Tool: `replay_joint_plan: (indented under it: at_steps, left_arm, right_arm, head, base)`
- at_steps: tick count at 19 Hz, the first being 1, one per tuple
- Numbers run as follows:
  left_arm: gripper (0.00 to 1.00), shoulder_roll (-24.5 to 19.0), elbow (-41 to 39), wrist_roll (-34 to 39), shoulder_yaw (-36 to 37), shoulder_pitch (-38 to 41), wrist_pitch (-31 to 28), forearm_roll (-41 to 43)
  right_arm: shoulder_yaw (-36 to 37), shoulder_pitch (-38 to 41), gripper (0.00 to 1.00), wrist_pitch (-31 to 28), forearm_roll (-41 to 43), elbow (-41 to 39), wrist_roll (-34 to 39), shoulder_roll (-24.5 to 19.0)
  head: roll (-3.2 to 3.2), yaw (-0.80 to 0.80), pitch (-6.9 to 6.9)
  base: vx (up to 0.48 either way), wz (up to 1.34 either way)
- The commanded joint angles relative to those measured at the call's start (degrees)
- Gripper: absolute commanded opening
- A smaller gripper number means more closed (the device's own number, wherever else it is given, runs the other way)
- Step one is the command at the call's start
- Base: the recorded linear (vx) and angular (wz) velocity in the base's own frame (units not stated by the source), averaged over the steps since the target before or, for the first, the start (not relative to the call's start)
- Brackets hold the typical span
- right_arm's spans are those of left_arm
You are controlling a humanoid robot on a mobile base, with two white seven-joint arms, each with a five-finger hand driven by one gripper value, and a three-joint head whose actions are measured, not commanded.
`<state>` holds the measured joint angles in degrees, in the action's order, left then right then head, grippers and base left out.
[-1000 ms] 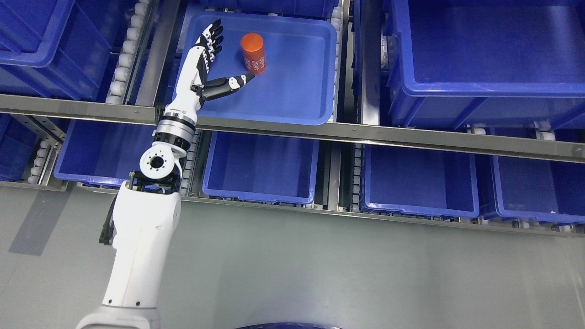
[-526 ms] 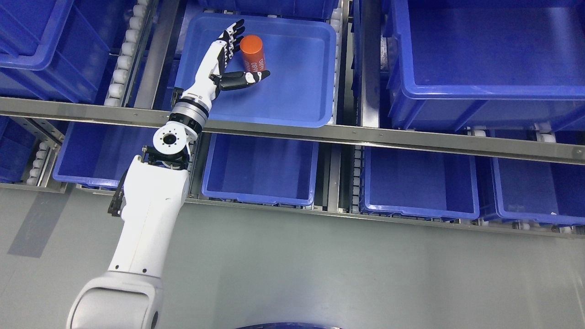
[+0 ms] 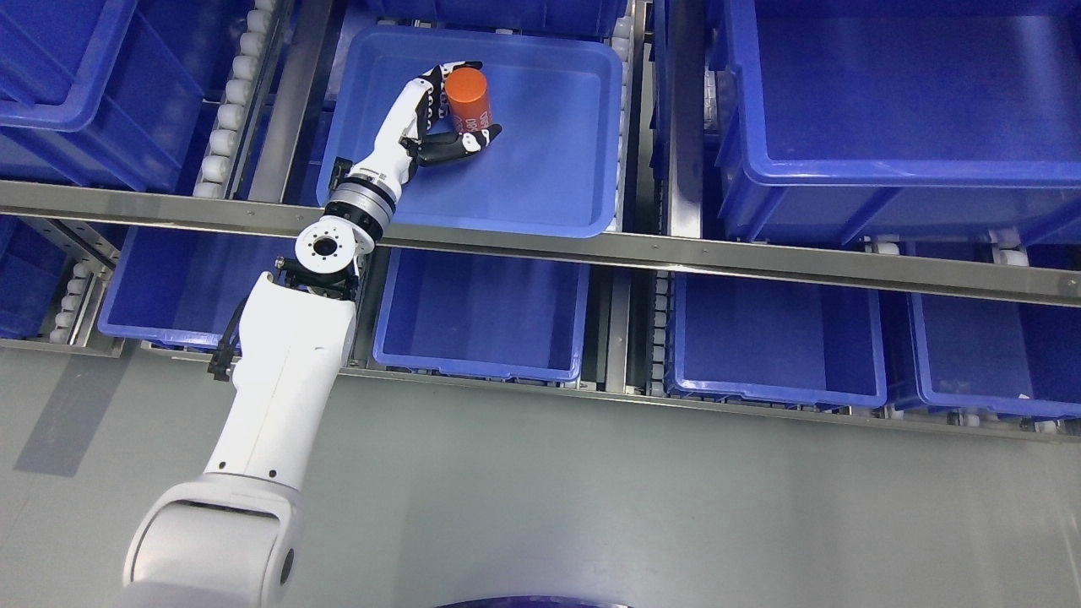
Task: Grab orange capacitor from left shelf to right desk
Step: 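Close the left hand fingers around the orange capacitor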
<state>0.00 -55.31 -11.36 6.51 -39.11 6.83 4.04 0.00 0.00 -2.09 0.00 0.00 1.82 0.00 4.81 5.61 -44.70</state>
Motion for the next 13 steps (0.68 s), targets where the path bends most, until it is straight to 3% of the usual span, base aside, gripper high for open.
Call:
replay_joint_plan:
  at_steps: [1, 3, 5, 7, 10, 13]
  left_arm:
    - [0.43, -1.00, 4.60, -0.06, -1.40, -0.52, 0.90, -0.35]
    - [0.36, -1.00, 4.68, -0.06, -1.85, -0.52, 1.77, -0.52]
    - [0.15, -1.00, 4.69, -0.06, -2.90, -0.35, 5.11, -0.96]
    - [0.02, -1.00, 4.69, 0.02, -3.25, -0.26, 6.61, -3.32]
    - [0.01, -1.00, 3.29, 0.02, -3.61, -0.35, 6.88, -4.48]
    - [0.00, -1.00, -3.64, -0.06, -3.69, -0.26, 7.23, -7.98]
  right_arm:
    - [0.62, 0.79, 1.00, -0.02, 0.00, -1.93, 0.03, 1.00]
    - [0.62, 0.79, 1.00, -0.02, 0.00, -1.93, 0.03, 1.00]
    - [0.62, 0.79, 1.00, -0.02, 0.00, -1.93, 0.03, 1.00]
    - [0.62, 0.79, 1.00, -0.02, 0.00, -1.93, 0.03, 1.00]
    - [0.62, 0.79, 1.00, -0.02, 0.00, -1.93, 0.03, 1.00]
    - [0.62, 0.79, 1.00, -0.02, 0.00, -1.93, 0.03, 1.00]
  head:
    - [0.00, 0.00, 0.00]
    - [0.00, 0.00, 0.00]
    - [0.00, 0.00, 0.00]
    - [0.00, 0.00, 0.00]
    - [0.00, 0.00, 0.00]
    - [0.00, 0.00, 0.00]
  base:
    - [0.000, 0.00]
    - [0.000, 0.00]
    - [0.000, 0.00]
    - [0.000, 0.00]
    - [0.000, 0.00]
    - [0.000, 0.00]
